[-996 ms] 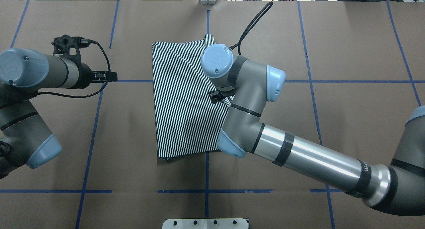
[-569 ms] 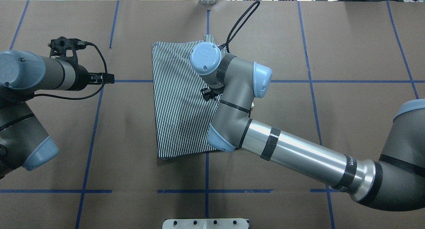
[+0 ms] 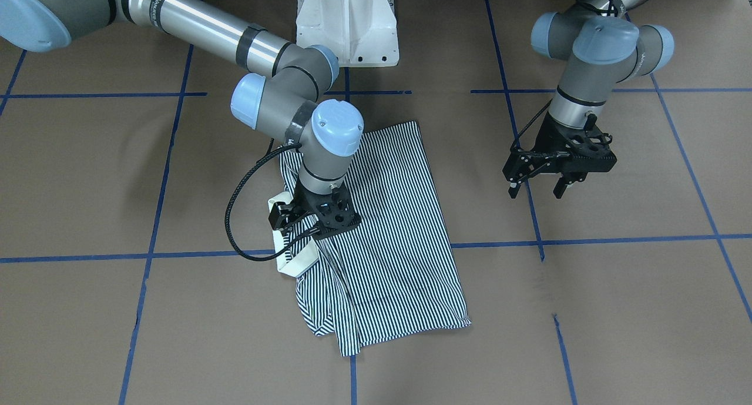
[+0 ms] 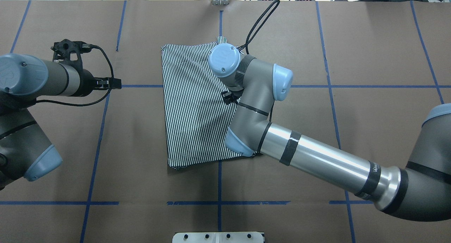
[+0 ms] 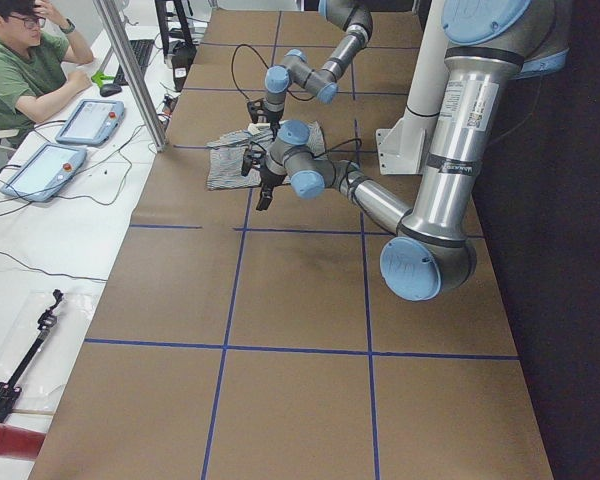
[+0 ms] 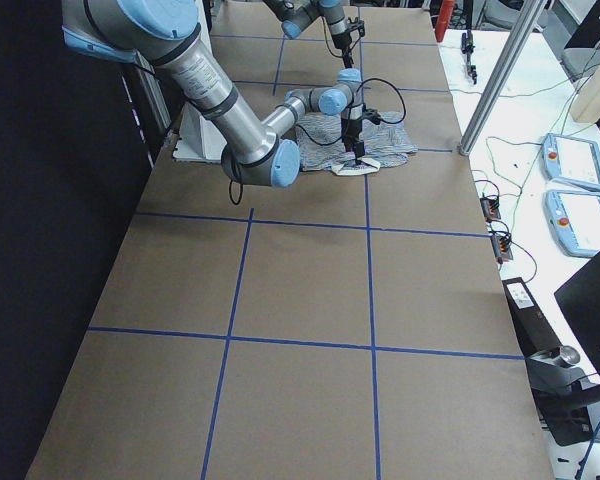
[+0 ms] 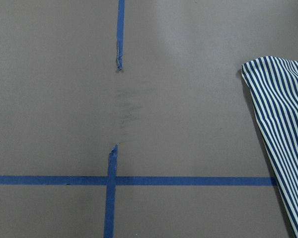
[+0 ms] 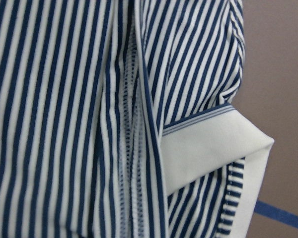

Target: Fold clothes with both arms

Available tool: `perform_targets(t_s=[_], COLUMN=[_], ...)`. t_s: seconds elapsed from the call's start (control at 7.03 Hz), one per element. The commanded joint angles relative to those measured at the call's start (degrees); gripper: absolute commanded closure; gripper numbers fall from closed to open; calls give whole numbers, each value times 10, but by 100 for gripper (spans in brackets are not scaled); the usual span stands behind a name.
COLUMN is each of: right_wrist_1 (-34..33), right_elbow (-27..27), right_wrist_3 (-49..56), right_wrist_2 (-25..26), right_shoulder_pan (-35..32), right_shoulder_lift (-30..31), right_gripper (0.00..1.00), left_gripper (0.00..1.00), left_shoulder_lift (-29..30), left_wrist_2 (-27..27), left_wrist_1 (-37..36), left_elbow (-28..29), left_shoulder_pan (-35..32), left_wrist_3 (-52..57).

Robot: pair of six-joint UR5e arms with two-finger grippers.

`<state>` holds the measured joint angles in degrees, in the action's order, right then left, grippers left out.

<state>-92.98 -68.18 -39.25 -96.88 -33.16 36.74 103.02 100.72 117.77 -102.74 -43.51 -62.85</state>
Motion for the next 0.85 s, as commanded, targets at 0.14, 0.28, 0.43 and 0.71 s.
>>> perform_targets(t_s=[0.14, 0.28, 0.43, 0.71], right_wrist_1=[4, 5, 6, 48], right_elbow=[-20, -29, -26, -22], right_wrist_3=[125, 172, 193, 185], right_wrist_2=[-15, -38, -35, -38], right_shoulder_pan=[-89, -123, -135, -139], right_shoulder_lift=[59, 76, 86, 71], right_gripper=[0, 0, 0, 0], left_gripper=[0, 0, 0, 0], left_shoulder_lift=[1, 1, 1, 1], left_wrist_2=[0, 0, 0, 0], left_wrist_1=[0, 0, 0, 0], left_elbow=[-3, -3, -3, -3], left_shoulder_pan=[0, 1, 1, 1], left_wrist_3=[-2, -2, -2, -1])
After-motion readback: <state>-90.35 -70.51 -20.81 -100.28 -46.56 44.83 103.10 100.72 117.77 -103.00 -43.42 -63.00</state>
